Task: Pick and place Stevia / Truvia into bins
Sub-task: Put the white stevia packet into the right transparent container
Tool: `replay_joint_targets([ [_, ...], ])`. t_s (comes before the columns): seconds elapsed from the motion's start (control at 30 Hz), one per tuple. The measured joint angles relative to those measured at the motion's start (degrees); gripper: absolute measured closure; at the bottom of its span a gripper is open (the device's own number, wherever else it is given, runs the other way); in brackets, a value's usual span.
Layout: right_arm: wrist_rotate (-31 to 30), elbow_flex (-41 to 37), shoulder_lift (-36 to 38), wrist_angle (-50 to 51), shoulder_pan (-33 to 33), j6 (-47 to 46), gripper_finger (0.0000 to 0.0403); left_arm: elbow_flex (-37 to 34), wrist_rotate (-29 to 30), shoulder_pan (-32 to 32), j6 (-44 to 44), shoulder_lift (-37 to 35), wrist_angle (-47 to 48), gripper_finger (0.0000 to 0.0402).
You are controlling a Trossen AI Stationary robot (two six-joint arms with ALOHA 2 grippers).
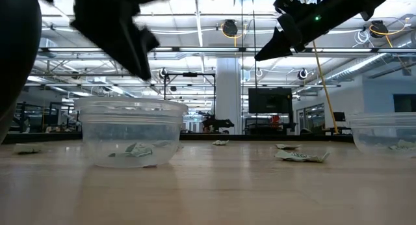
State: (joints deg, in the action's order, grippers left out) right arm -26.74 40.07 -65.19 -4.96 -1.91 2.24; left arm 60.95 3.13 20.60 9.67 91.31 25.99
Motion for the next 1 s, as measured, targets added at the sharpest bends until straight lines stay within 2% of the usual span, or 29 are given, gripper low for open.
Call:
replay_joint_targets([
  [0.13,1.7,0.0,-0.4,-0.2,0.0,-0.3,0.0328,4.7,3.6,0.0,-2.0,-6.3,10.4,0.0295],
  [0.27,7.5,-0.1,-1.8,-1.3,0.0,-1.1,0.0328,8.8,13.3,-0.1,-2.0,-12.3,22.0,0.0303],
  [0.5,11.6,0.0,-8.0,-5.9,-2.2,0.5,0.0327,9.0,24.5,-1.9,8.0,-22.2,34.9,0.0294],
  [0.6,19.6,-0.1,-14.1,-13.3,-4.5,2.8,0.0327,8.1,27.6,-3.0,9.7,-24.4,37.5,0.0295],
  [0.67,24.8,-0.1,-18.7,-20.4,-5.8,3.3,0.0327,7.4,28.7,-3.7,10.2,-25.5,38.2,0.0295],
  [0.77,28.6,0.0,-24.3,-26.8,-8.0,3.4,0.0324,6.0,28.7,-4.5,10.2,-26.3,38.0,0.0295],
  [0.9,28.7,0.4,-29.6,-26.8,-12.1,2.8,0.0295,4.5,28.7,-5.5,10.1,-26.3,37.9,0.0295],
  [1.0,31.4,1.0,-32.8,-27.5,-14.9,1.2,0.0259,3.5,28.7,-6.4,9.1,-26.1,37.3,0.0295],
])
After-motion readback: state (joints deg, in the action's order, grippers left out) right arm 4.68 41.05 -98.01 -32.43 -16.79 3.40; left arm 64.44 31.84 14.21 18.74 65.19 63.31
